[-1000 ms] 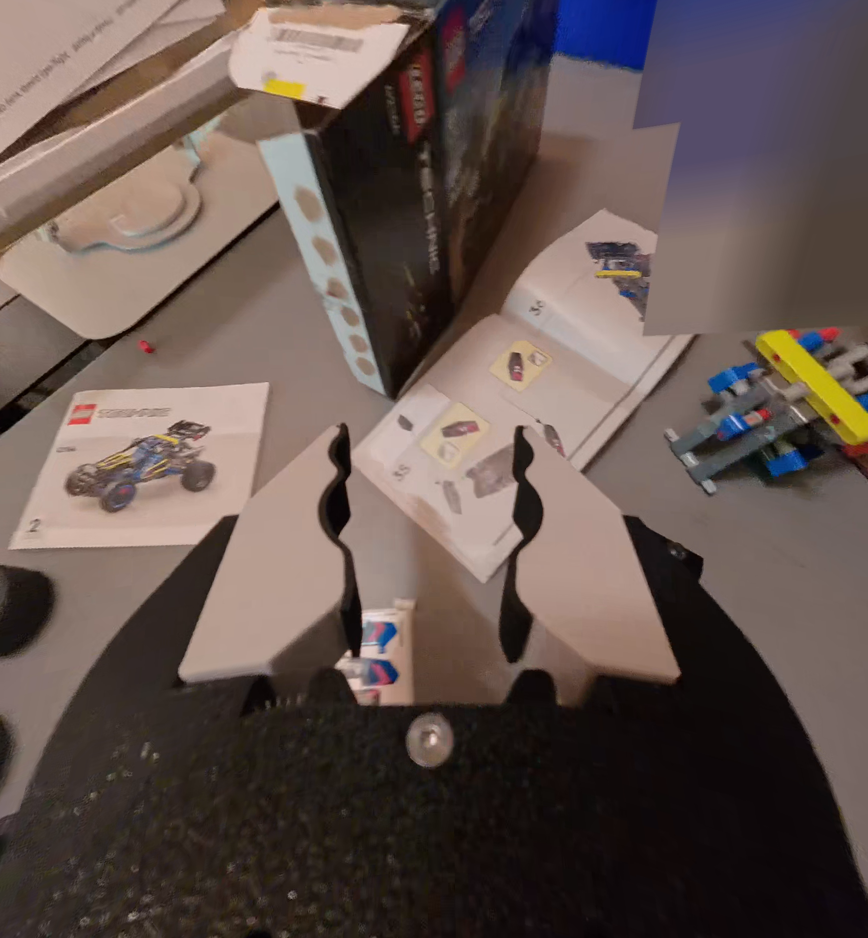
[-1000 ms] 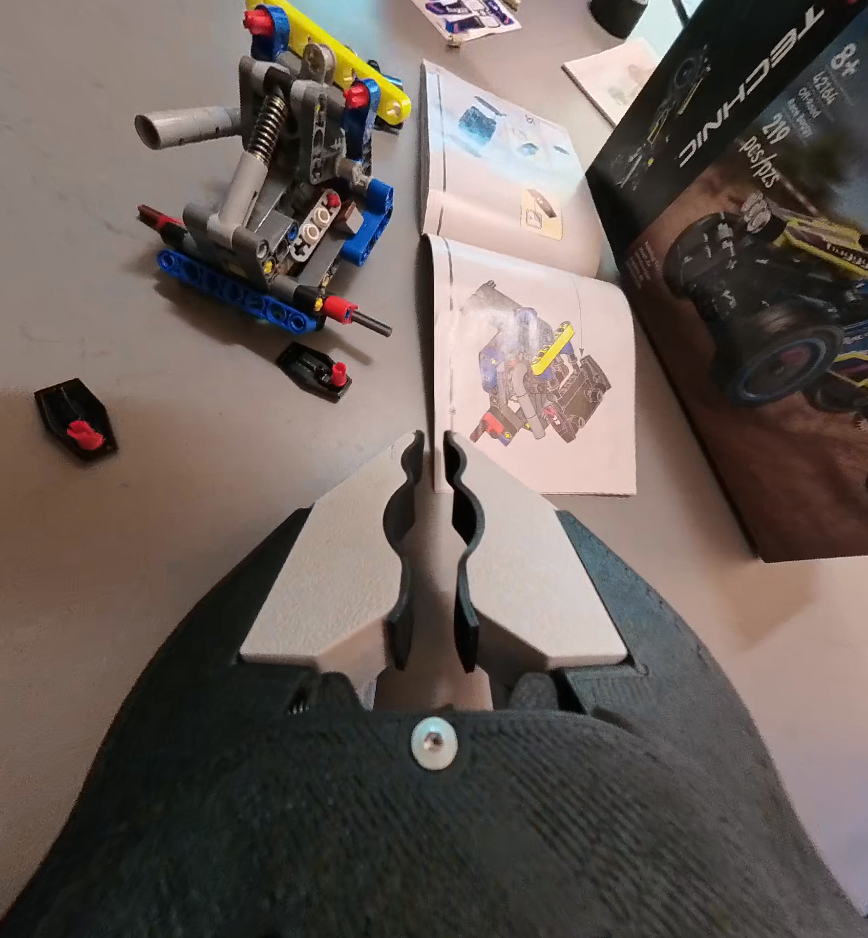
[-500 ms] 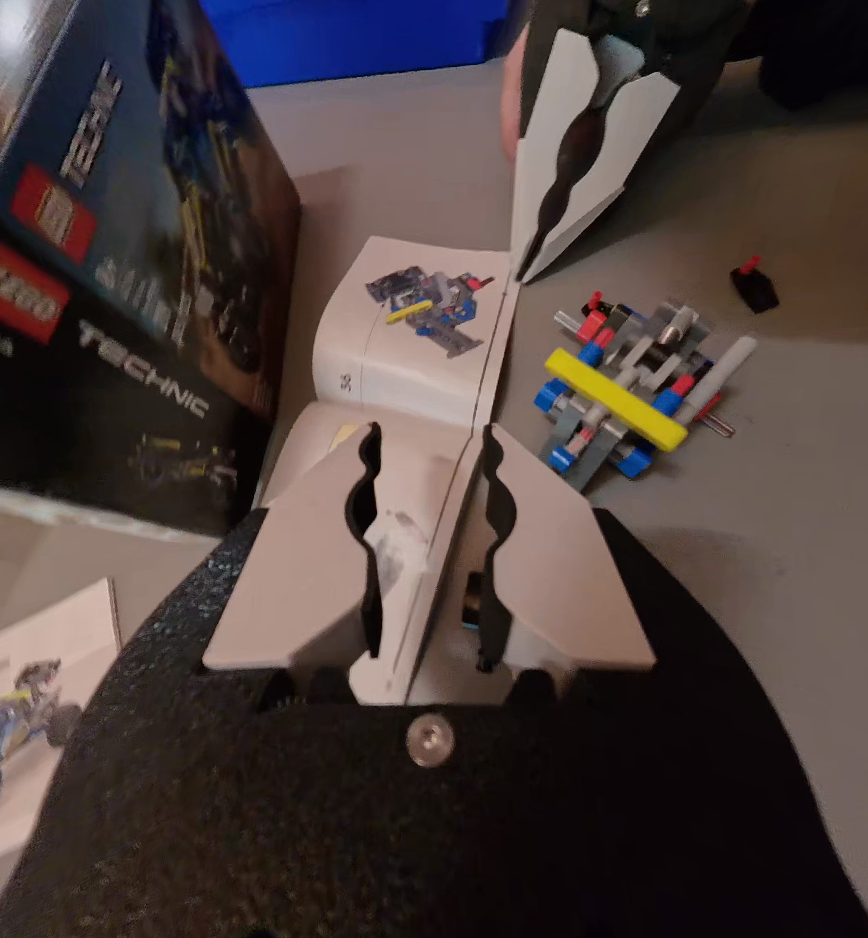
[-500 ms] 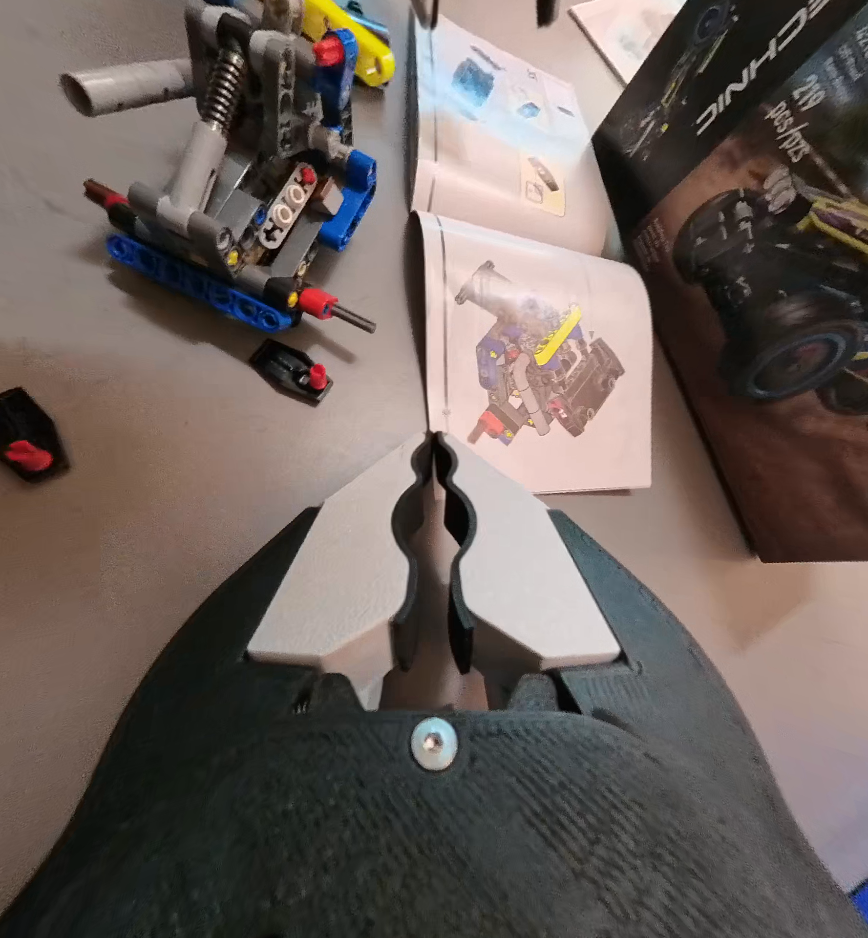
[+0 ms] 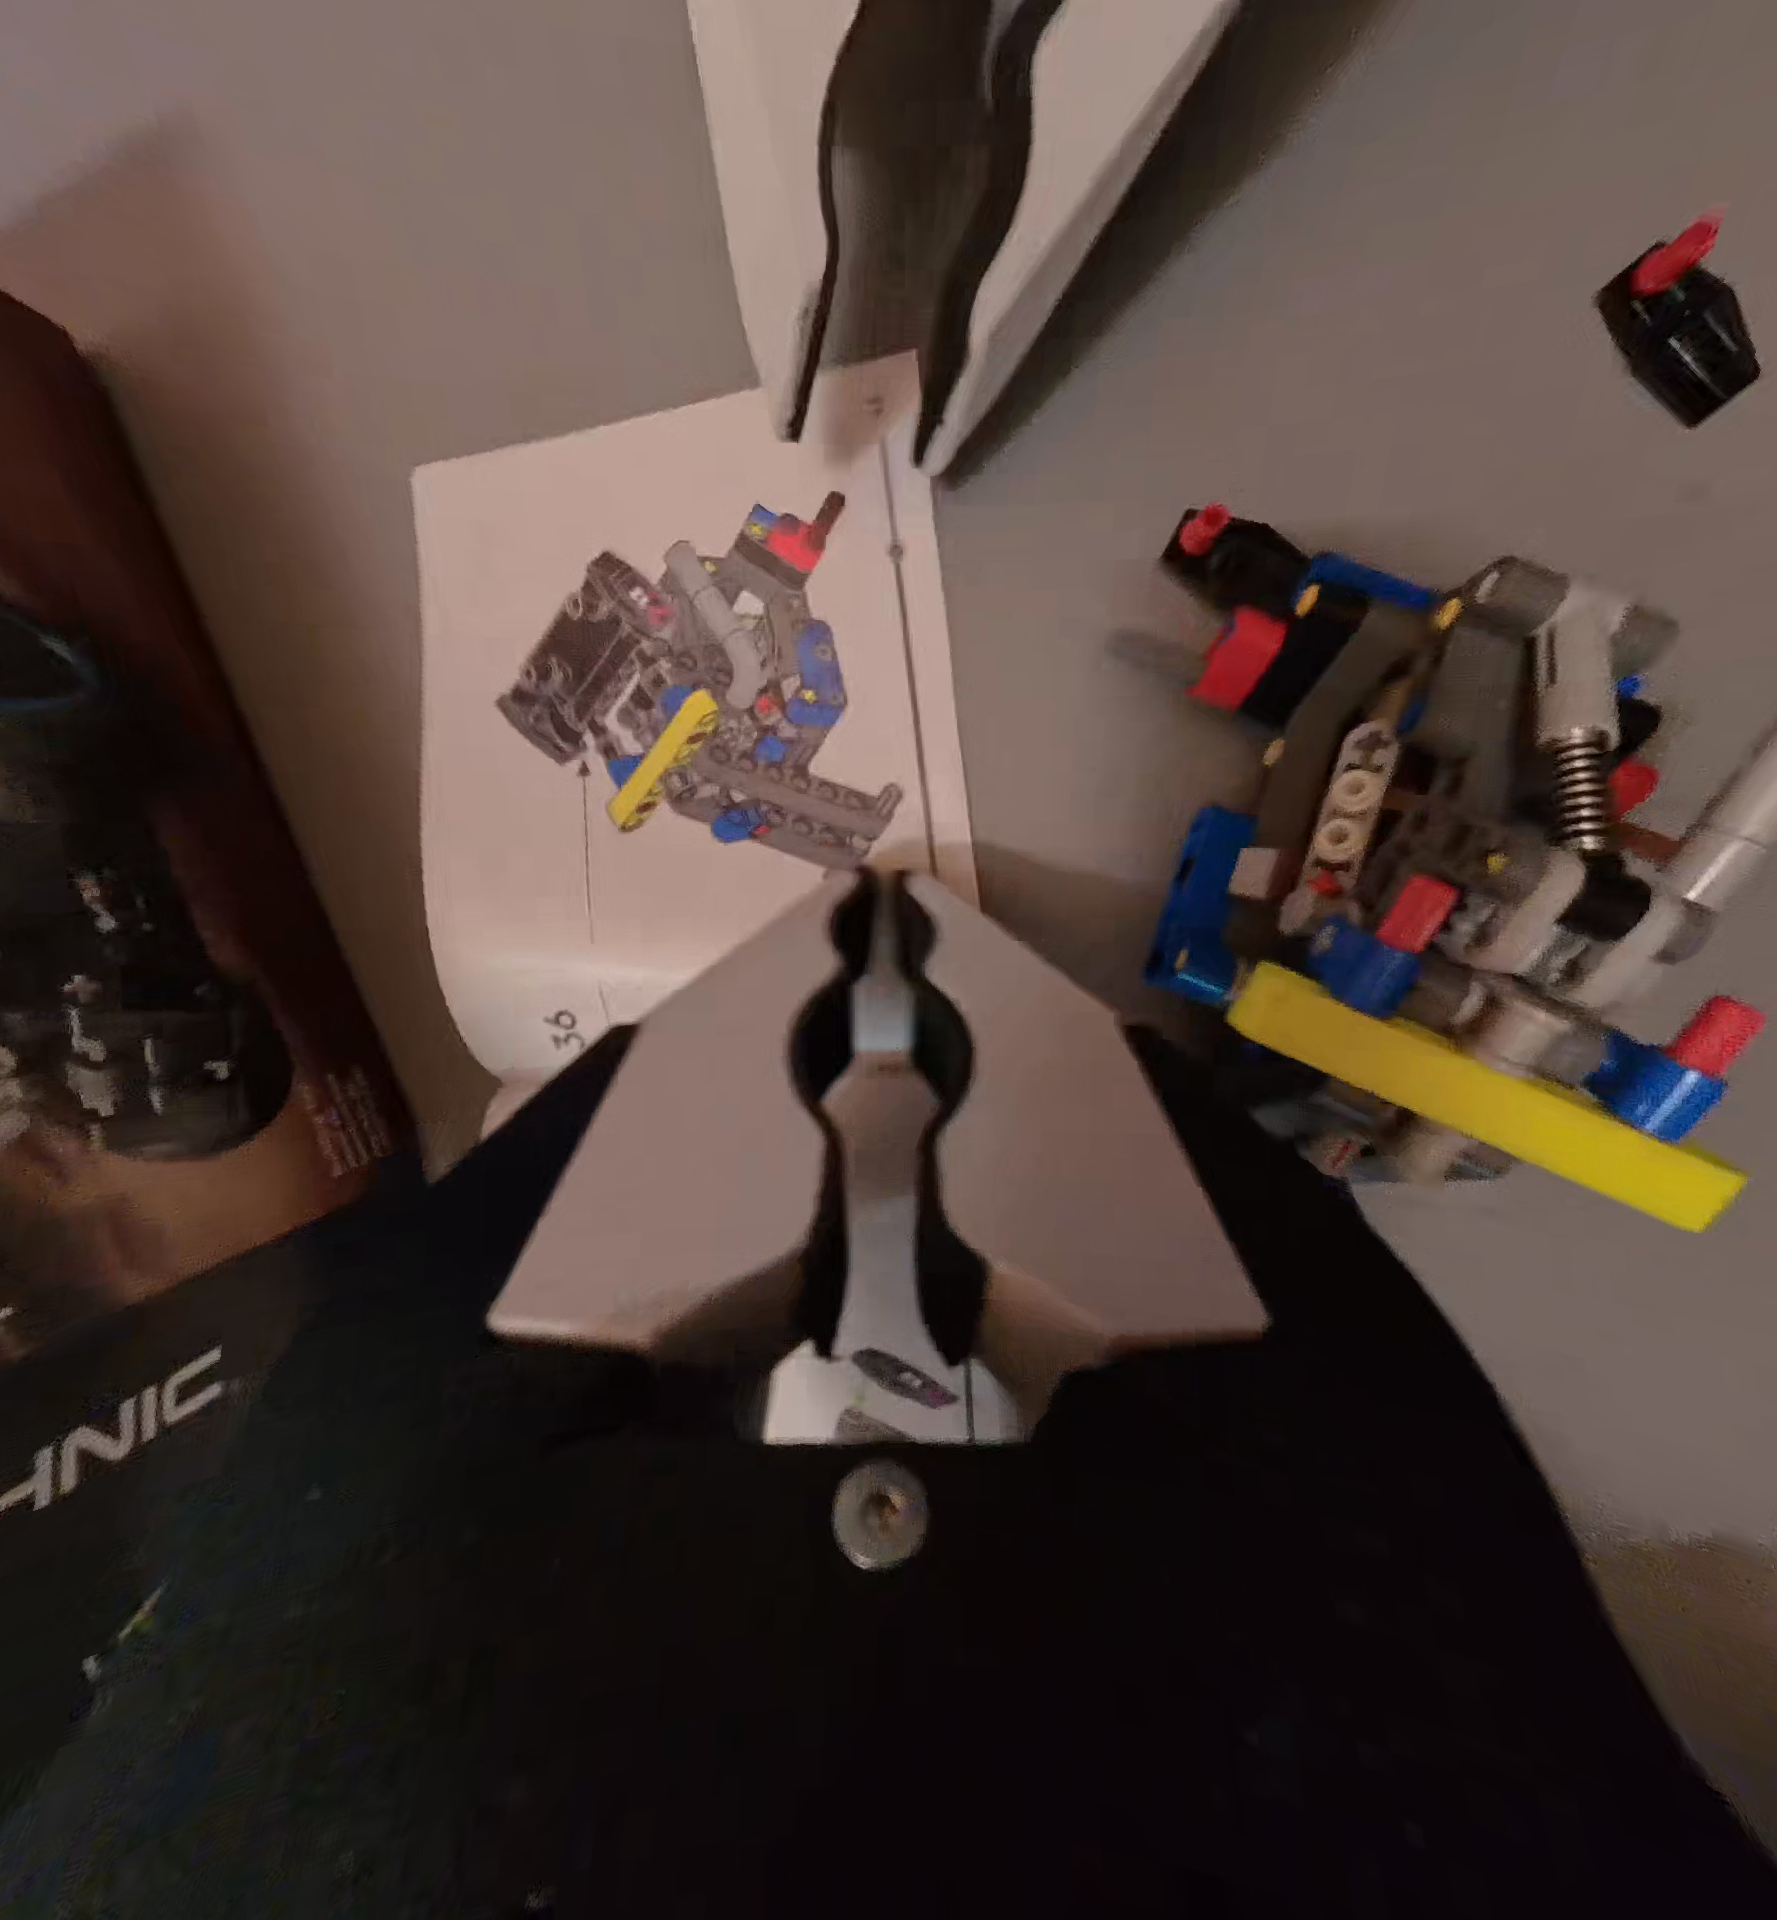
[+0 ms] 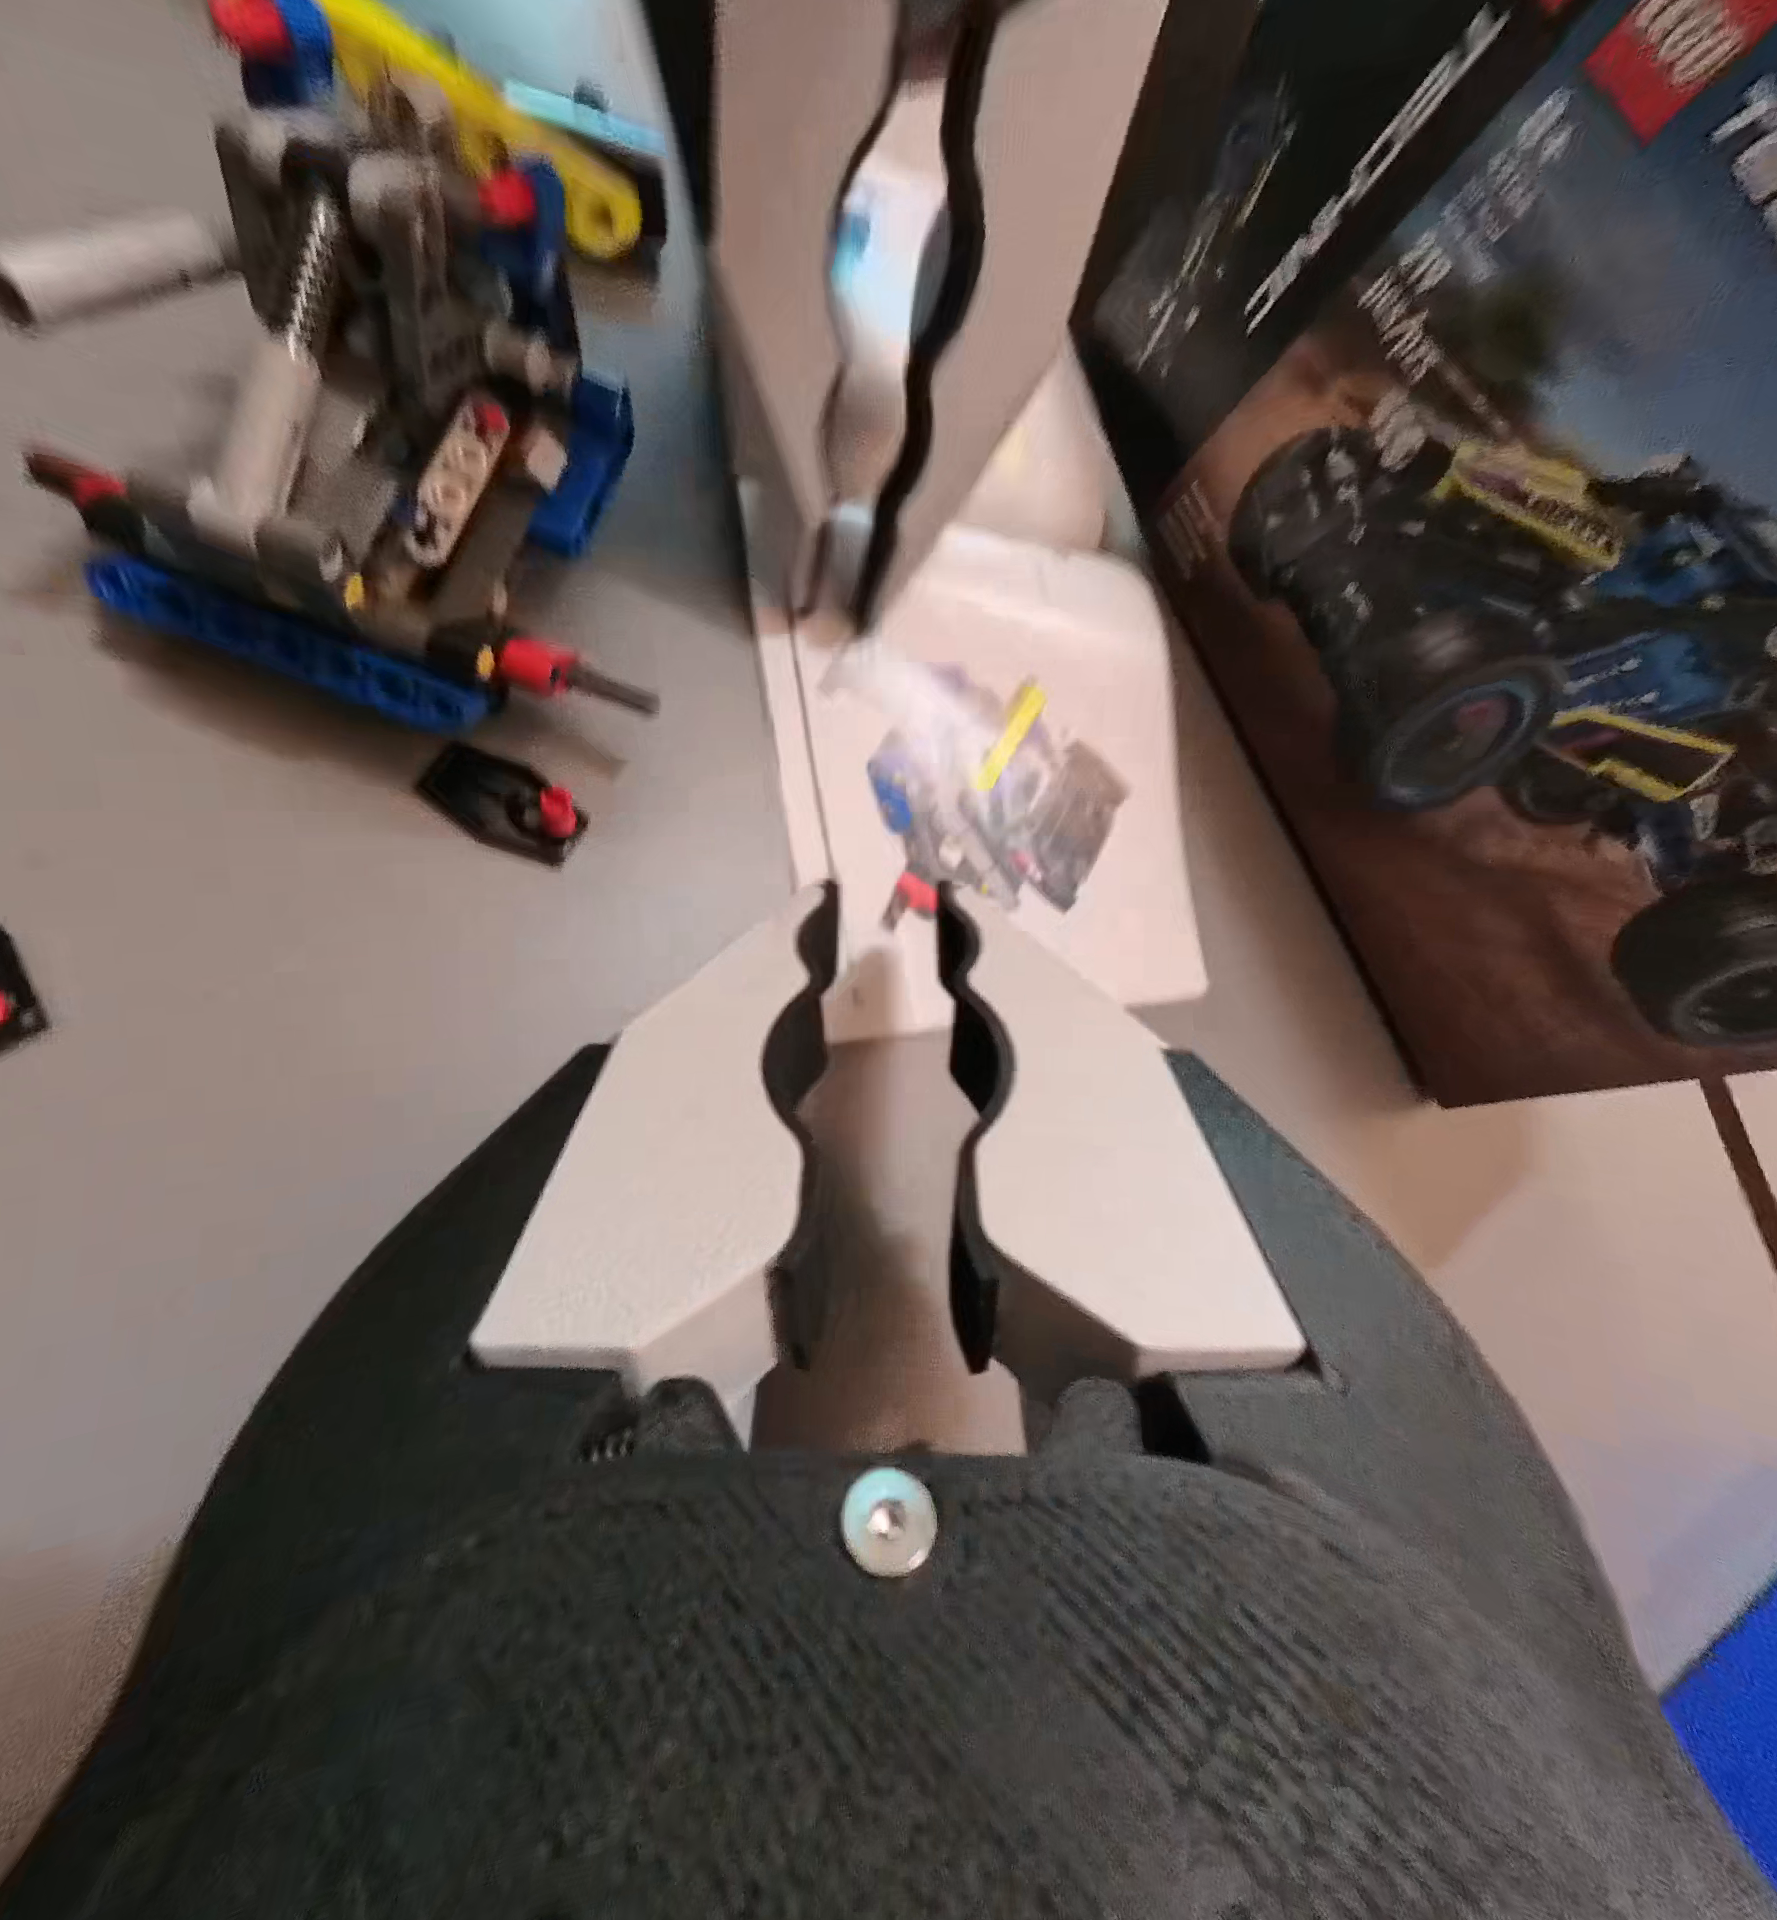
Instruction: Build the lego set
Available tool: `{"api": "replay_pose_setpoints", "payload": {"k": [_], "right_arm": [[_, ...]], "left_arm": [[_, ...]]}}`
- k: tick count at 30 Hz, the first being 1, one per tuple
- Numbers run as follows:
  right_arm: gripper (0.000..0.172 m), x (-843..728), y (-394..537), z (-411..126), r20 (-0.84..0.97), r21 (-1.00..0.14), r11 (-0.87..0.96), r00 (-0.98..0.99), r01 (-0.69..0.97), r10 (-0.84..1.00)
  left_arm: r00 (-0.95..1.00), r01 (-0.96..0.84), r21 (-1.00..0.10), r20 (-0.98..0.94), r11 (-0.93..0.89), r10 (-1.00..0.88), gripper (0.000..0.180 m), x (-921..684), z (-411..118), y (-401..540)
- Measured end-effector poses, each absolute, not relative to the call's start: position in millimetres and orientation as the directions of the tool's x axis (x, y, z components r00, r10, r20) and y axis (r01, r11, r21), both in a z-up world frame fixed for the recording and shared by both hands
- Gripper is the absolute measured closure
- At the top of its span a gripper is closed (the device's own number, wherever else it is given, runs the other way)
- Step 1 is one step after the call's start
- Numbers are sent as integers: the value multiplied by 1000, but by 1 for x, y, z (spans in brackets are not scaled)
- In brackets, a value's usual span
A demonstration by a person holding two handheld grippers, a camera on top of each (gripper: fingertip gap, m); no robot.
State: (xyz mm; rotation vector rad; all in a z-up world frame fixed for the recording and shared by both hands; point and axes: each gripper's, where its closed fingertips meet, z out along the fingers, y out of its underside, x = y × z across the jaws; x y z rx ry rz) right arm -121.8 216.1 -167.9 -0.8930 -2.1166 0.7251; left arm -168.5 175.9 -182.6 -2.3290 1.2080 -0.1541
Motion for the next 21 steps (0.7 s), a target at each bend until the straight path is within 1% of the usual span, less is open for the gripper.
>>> {"api": "replay_pose_setpoints", "payload": {"k": [1,2,3,4,5,7,9,11,14,15,18,19,20,21], "right_arm": [[151,-118,218,-174,392,-684,619,-520,387,759],[149,-117,219,-178,395,-668,631,-532,394,749],[146,-117,217,-176,406,-670,640,-536,376,740],[141,-118,215,-175,414,-670,649,-544,361,730],[141,-119,216,-175,420,-663,656,-546,361,725],[143,-121,218,-175,431,-651,667,-547,361,717],[155,-121,216,-179,421,-647,675,-571,355,704],[172,-123,211,-183,420,-639,686,-591,347,689],[172,-130,215,-183,483,-598,722,-562,349,671],[172,-131,215,-182,478,-602,715,-556,356,680],[165,-138,219,-180,502,-608,713,-526,350,686],[163,-141,221,-179,524,-599,724,-516,343,678],[164,-144,221,-179,538,-590,732,-510,340,671],[164,-146,221,-180,545,-584,737,-509,341,667]], "left_arm": [[613,-729,-475,-131,-494,-779,180,-171,-183,177],[622,-732,-455,-140,-508,-771,180,-175,-186,177],[620,-734,-450,-136,-510,-773,180,-175,-187,175],[622,-728,-454,-120,-514,-774,180,-173,-188,172],[634,-713,-463,-108,-526,-765,180,-173,-188,172],[645,-698,-476,-94,-535,-758,180,-174,-187,171],[655,-686,-473,-70,-553,-752,180,-175,-187,166],[664,-673,-469,-42,-573,-746,180,-177,-187,161],[670,-677,-481,-91,-557,-737,180,-183,-185,163],[678,-667,-498,-98,-554,-729,180,-184,-183,163],[707,-630,-531,-90,-567,-702,180,-188,-183,159],[710,-625,-544,-98,-560,-698,169,-188,-183,159],[717,-615,-558,-101,-557,-690,154,-187,-184,160],[727,-600,-570,-94,-562,-680,148,-185,-184,161]]}}
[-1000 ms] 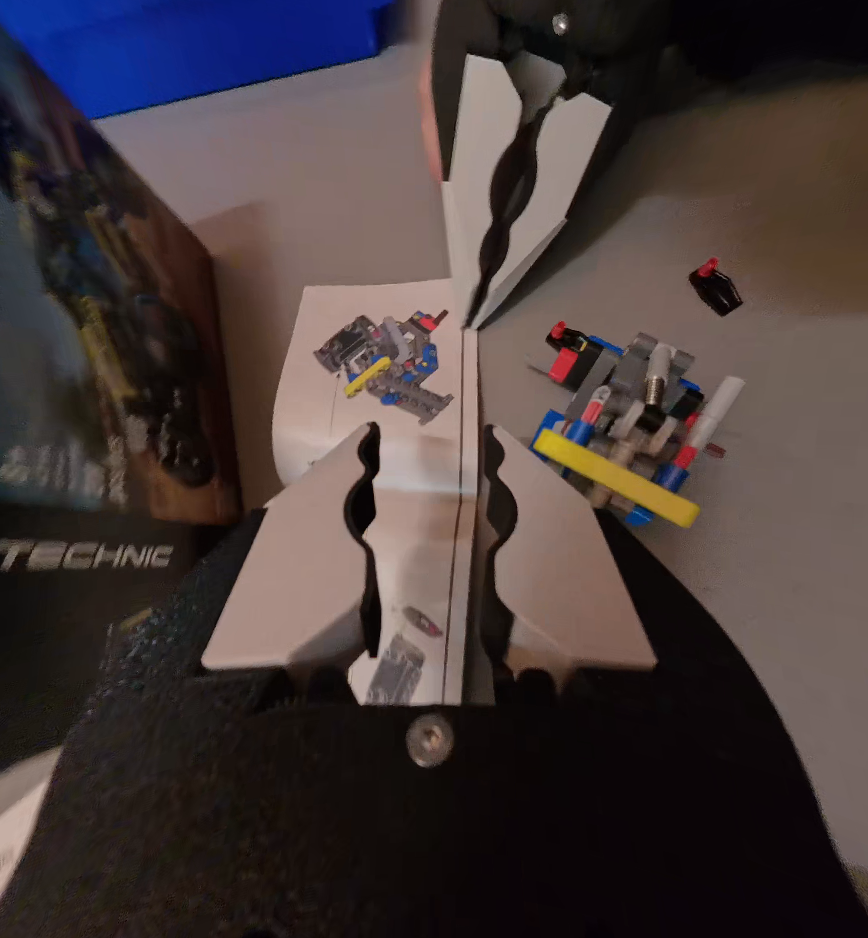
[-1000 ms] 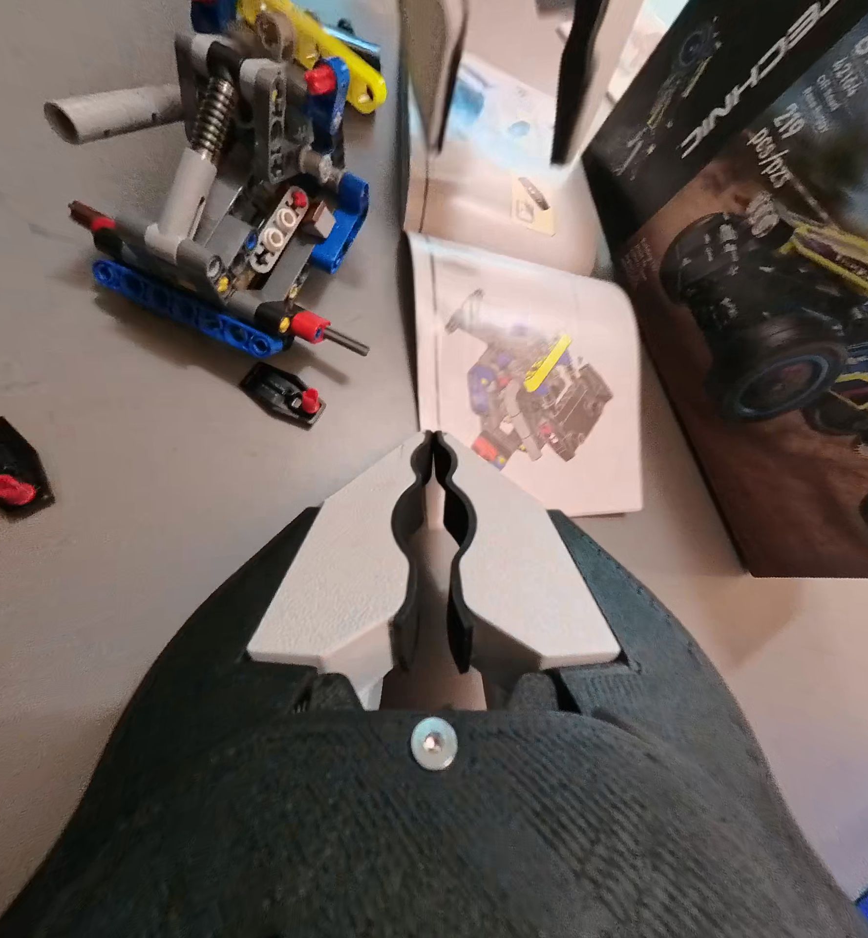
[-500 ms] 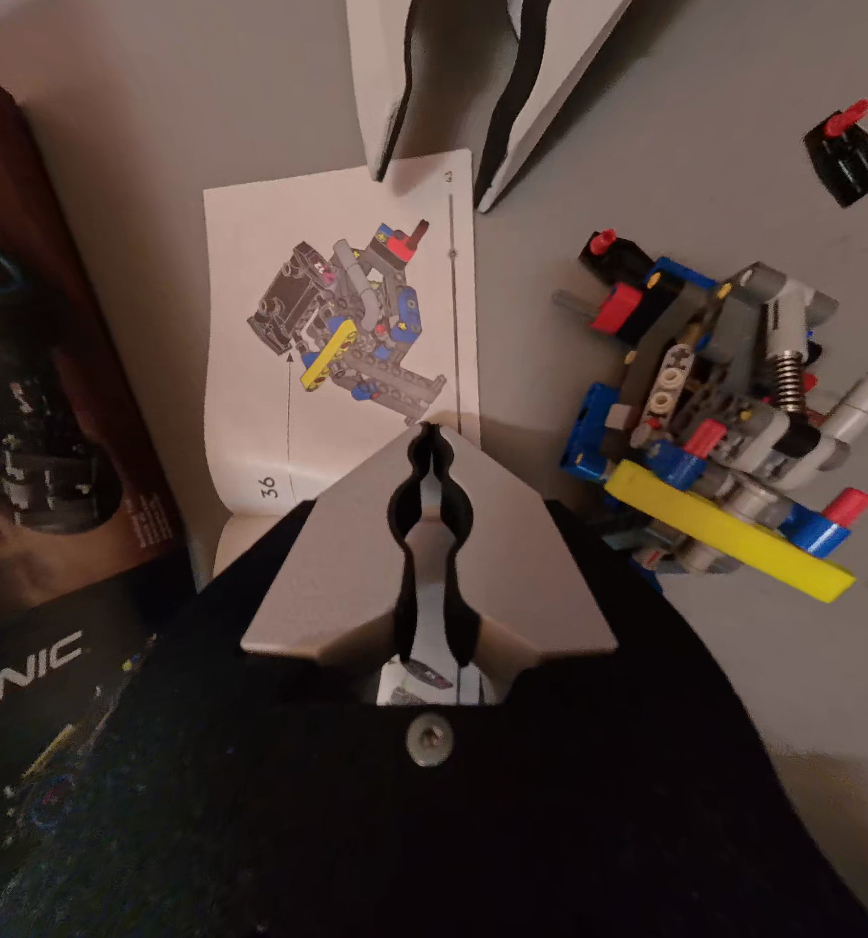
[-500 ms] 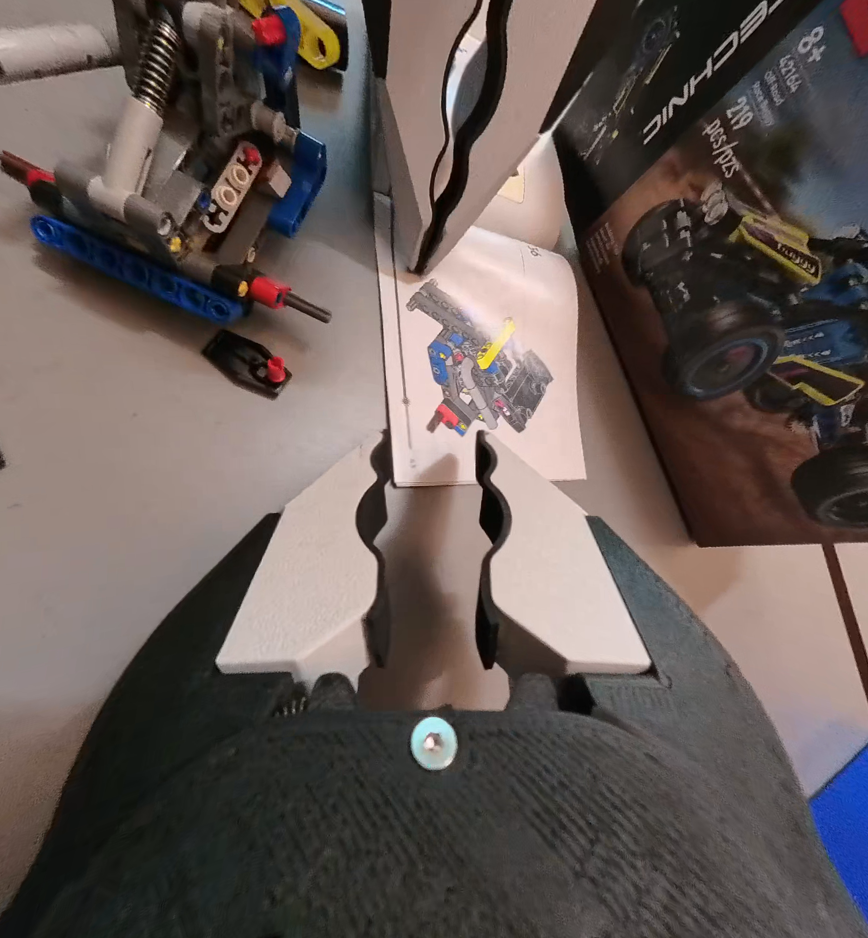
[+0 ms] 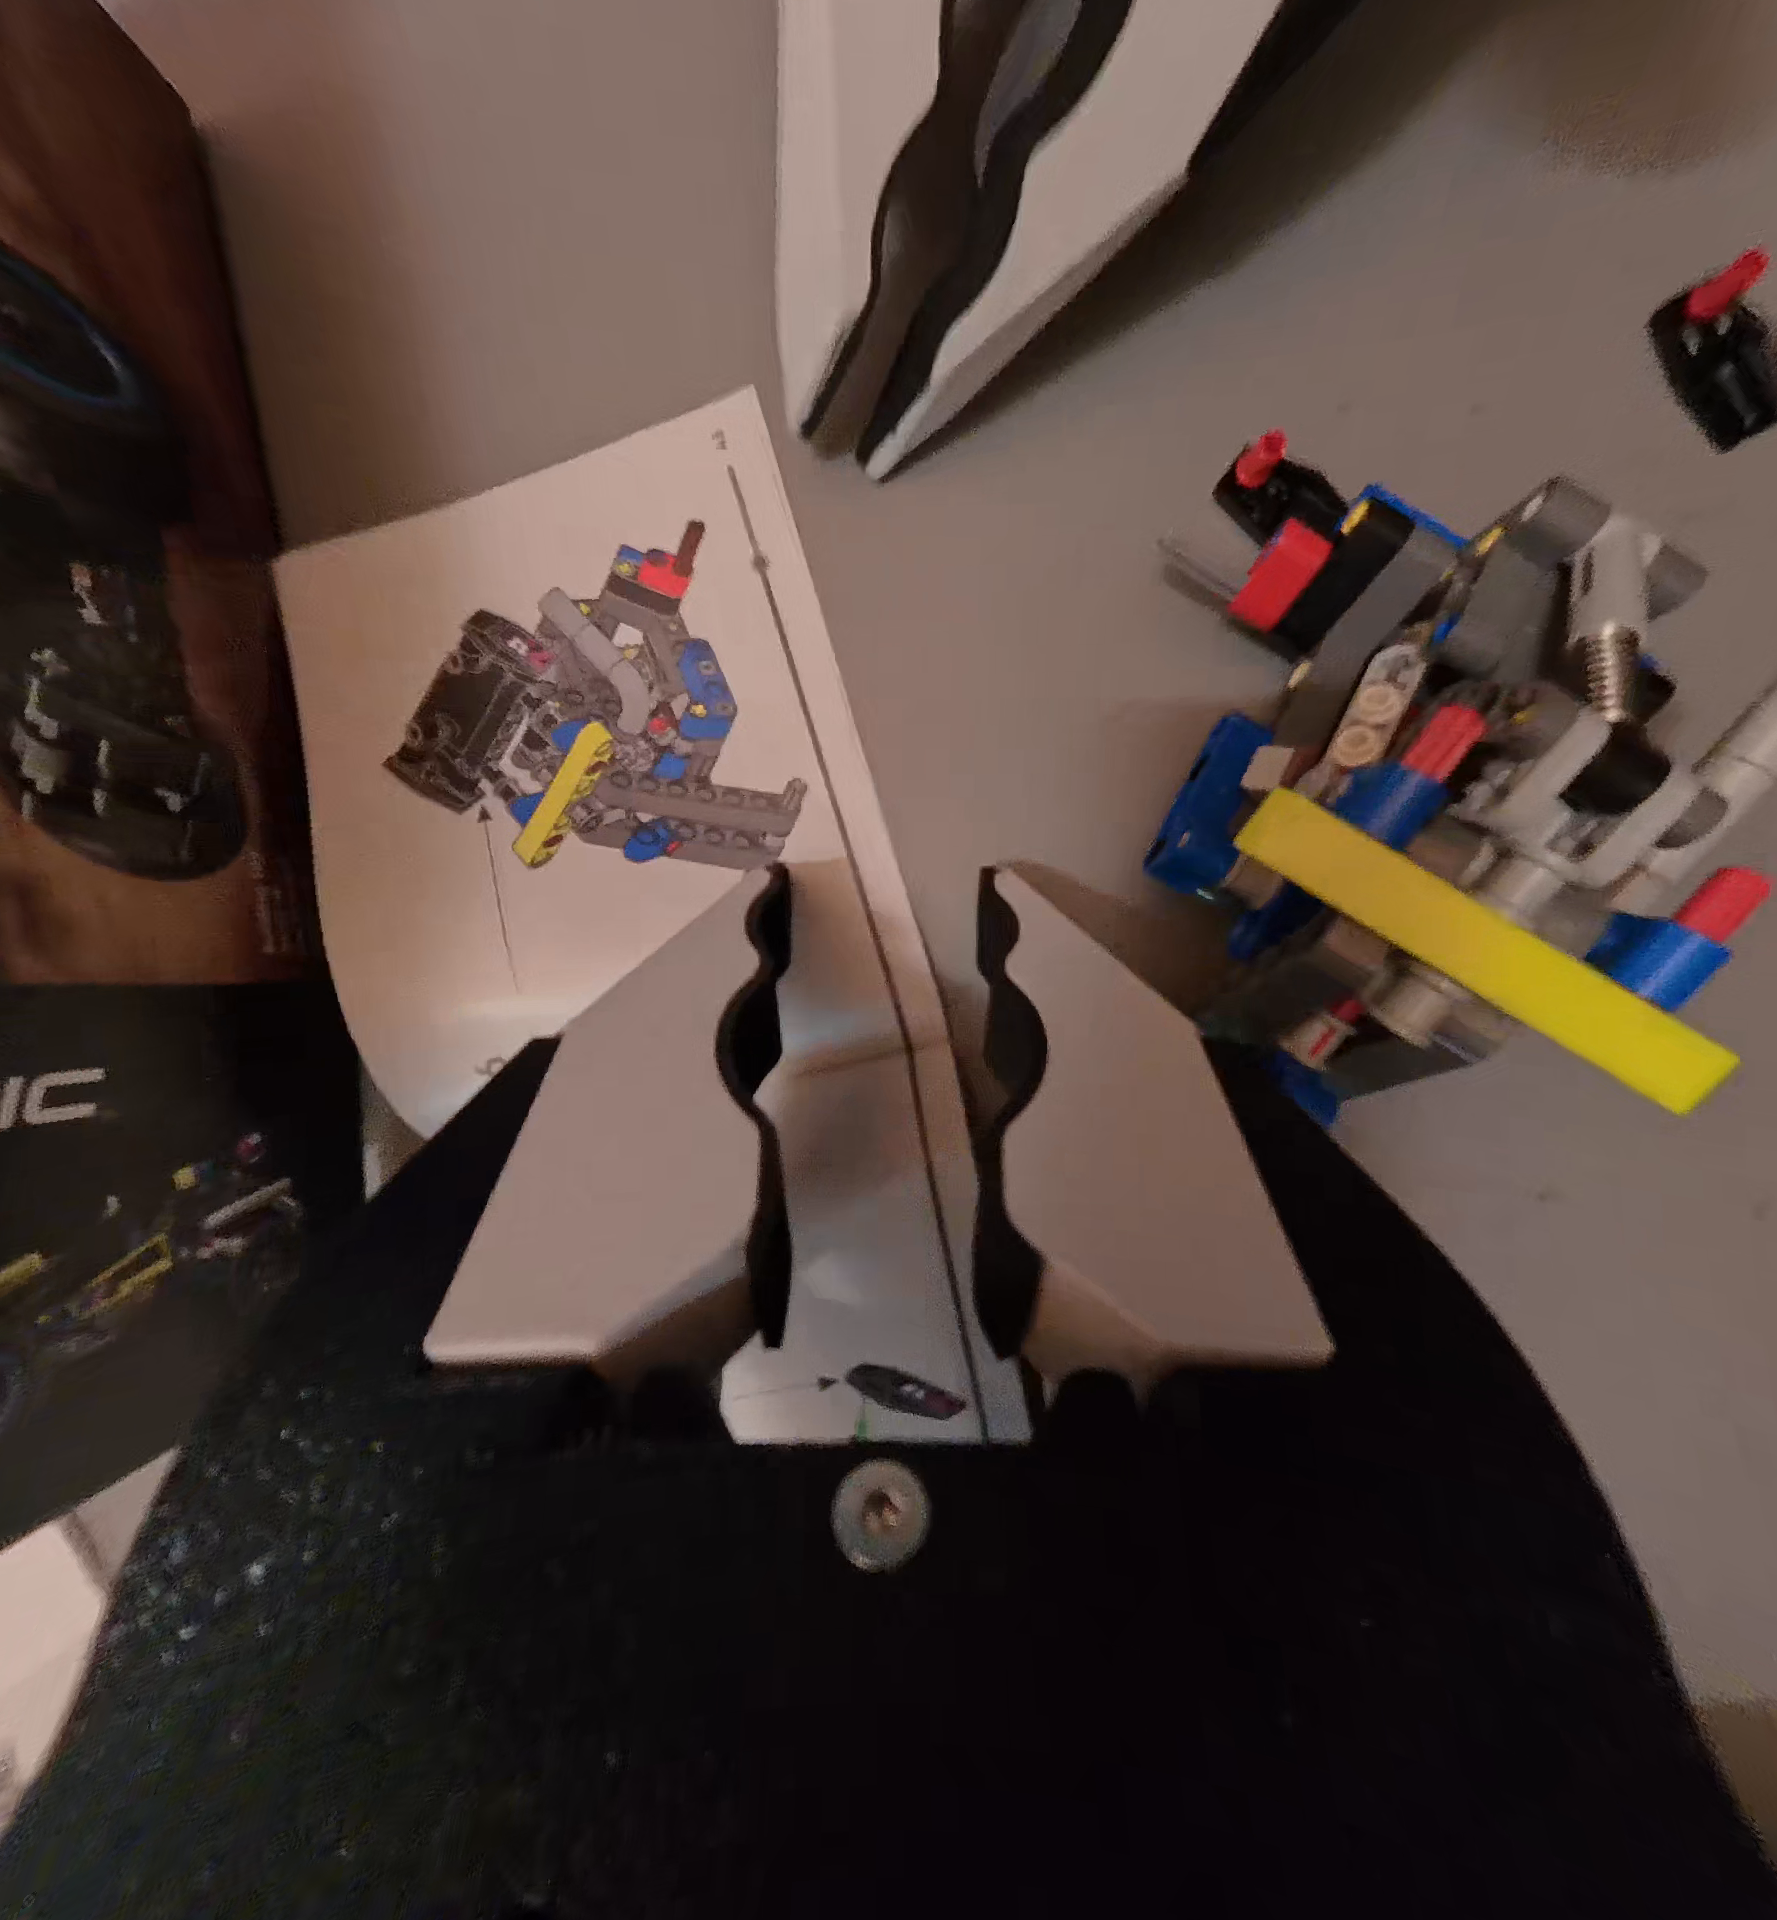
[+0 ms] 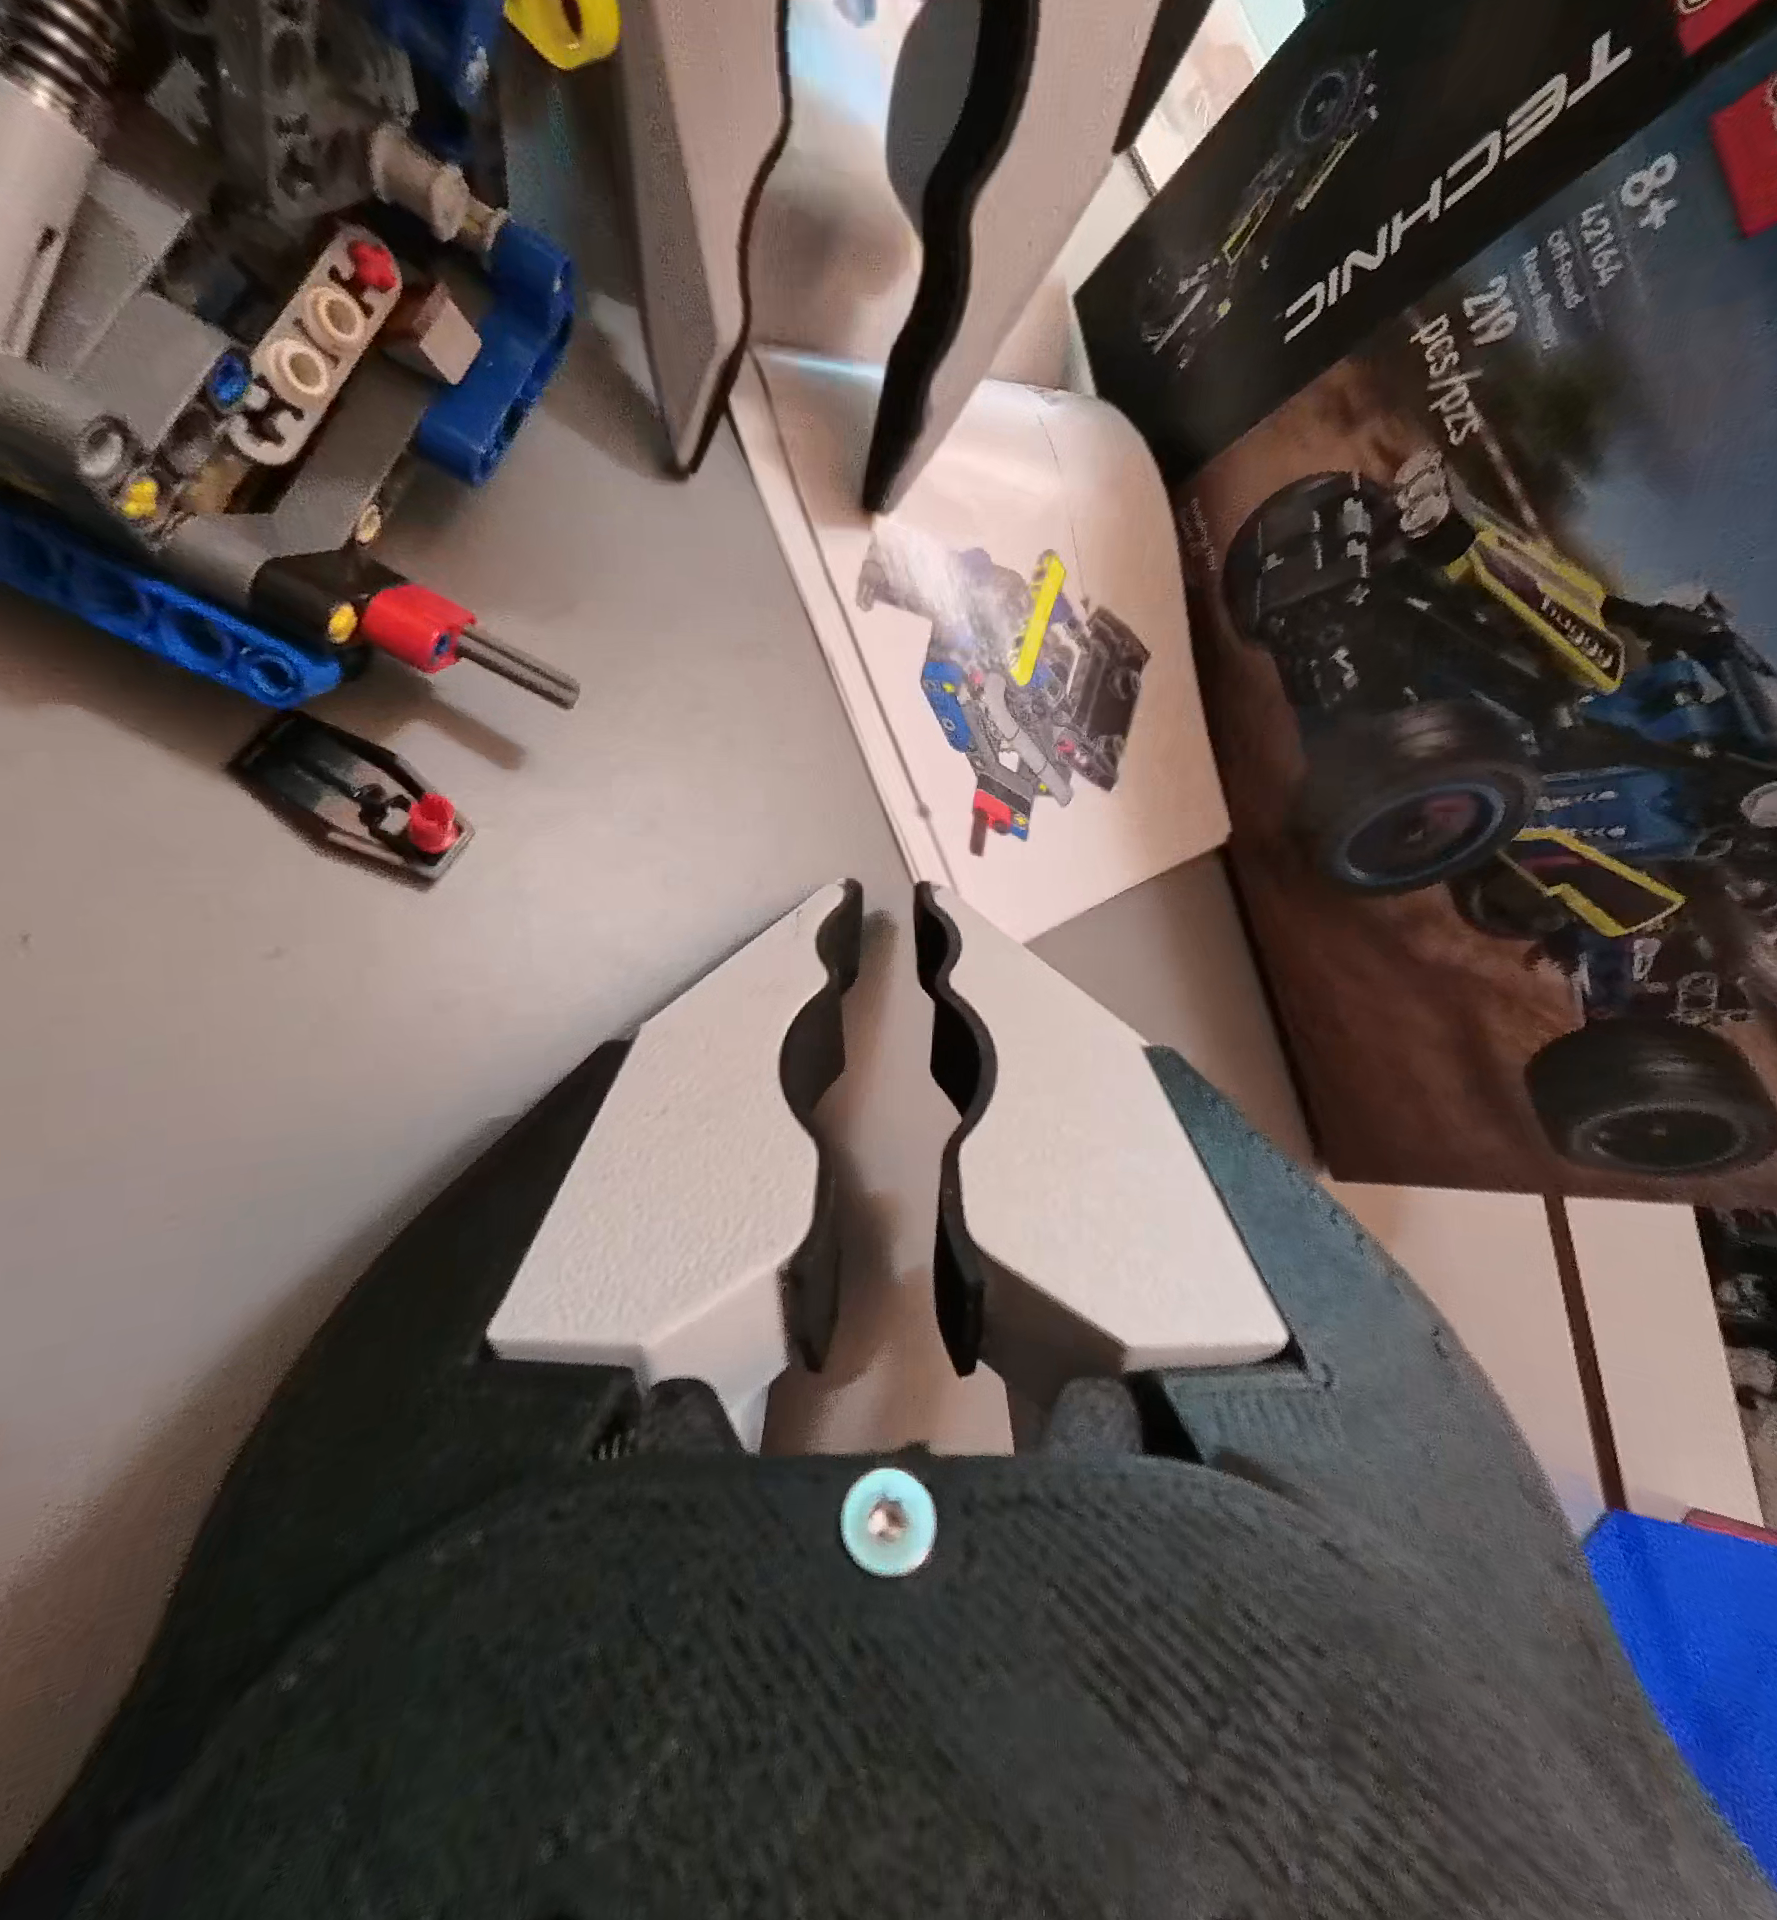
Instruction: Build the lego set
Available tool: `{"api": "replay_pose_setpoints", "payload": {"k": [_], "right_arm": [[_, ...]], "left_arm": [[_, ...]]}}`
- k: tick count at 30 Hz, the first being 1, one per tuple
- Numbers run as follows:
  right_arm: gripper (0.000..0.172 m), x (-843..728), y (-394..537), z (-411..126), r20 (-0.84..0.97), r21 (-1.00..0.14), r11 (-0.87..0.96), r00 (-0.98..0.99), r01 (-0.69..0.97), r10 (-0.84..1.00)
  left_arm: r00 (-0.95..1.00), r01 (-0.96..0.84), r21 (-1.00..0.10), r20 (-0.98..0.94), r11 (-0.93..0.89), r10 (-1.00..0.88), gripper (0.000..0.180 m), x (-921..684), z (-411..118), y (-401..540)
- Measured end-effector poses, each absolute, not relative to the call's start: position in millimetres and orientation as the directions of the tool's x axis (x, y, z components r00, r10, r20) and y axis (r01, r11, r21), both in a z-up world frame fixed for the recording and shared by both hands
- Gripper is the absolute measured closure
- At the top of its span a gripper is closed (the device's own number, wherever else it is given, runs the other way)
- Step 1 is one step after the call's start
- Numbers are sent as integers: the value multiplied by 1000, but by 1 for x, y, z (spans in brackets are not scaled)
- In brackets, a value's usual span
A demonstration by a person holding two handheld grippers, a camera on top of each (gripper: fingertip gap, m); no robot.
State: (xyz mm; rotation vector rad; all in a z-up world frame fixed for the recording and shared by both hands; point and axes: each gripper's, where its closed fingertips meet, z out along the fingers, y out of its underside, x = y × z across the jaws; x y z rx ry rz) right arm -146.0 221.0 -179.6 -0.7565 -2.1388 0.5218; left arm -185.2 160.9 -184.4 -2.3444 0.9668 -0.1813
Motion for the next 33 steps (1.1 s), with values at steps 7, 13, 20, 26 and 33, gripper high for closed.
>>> {"api": "replay_pose_setpoints", "payload": {"k": [7,13,20,26,33], "right_arm": [[157,-169,229,-165,621,-560,745,-412,363,667],[172,-189,226,-183,618,-497,765,-452,409,643],[172,-194,213,-182,601,-525,768,-479,366,640],[166,-173,233,-179,605,-496,782,-495,377,623],[142,-152,235,-173,573,-475,810,-578,345,582]], "left_arm": [[745,-532,-632,-33,-564,-666,180,-178,-187,156],[721,-561,-645,-74,-518,-689,180,-176,-187,154],[759,-495,-682,-38,-538,-650,161,-176,-185,151],[749,-533,-650,-66,-541,-659,161,-178,-185,150],[754,-507,-656,-22,-559,-657,172,-178,-187,150]]}}
